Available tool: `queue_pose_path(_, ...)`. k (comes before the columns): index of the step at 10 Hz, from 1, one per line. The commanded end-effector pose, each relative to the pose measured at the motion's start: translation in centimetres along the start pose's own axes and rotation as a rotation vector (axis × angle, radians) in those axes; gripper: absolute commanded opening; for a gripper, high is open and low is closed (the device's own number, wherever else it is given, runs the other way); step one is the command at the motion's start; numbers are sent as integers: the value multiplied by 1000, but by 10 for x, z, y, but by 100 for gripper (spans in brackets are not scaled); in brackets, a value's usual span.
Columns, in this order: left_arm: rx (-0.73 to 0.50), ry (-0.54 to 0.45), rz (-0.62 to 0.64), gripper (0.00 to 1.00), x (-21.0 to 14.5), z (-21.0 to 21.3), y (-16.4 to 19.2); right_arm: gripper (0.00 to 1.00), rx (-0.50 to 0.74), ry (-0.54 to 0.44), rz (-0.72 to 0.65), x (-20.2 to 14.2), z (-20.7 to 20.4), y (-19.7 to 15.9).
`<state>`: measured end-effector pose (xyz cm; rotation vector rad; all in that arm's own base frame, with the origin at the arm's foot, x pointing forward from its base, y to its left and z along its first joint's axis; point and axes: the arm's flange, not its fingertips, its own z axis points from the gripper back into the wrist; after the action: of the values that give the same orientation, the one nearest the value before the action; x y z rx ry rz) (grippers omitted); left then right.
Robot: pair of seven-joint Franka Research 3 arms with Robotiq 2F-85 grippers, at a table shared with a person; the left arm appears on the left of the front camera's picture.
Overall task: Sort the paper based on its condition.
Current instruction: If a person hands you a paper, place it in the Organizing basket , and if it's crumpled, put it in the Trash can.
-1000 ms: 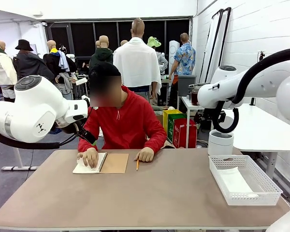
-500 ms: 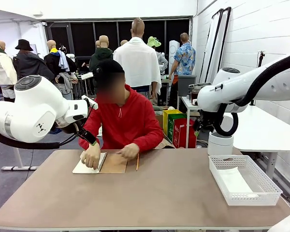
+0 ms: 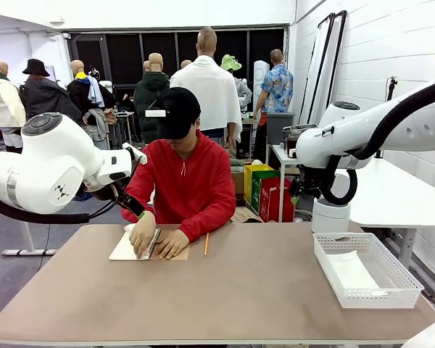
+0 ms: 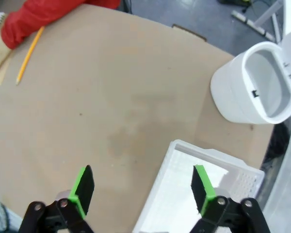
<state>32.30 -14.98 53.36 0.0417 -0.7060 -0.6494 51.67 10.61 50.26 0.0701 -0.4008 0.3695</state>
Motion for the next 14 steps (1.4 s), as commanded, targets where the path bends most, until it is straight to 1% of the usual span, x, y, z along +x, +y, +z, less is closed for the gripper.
queue_pose_path(1, 1, -1, -1, 100, 0, 0, 0, 100, 73, -62, 8, -11, 15, 27)
queue_pose_path(2, 1, -1, -1, 100, 0, 0, 0, 100, 91, -96, 18, -18, 24, 39)
queue_pose_path(3, 1, -1, -1, 100, 0, 0, 0, 100, 115, -104, 42, -26, 32, 48)
queue_pose_path(5, 1, -1, -1, 100, 0, 0, 0, 100, 184, -160, 96, -51, 50, 67)
queue_pose_path(7, 1, -1, -1, 100, 0, 0, 0, 100, 201, -238, 137, -78, 66, 79)
queue_pose_path(8, 1, -1, -1, 100, 0, 0, 0, 100, 213, -261, 153, -89, 73, 82)
queue_pose_path(11, 1, -1, -1, 100, 0, 0, 0, 100, 257, -278, 184, -99, 80, 83)
queue_pose_path(13, 1, -1, -1, 100, 0, 0, 0, 100, 256, -284, 205, -98, 90, 86)
queue_pose_path(14, 1, -1, -1, 100, 0, 0, 0, 100, 256, -272, 209, -96, 94, 87)
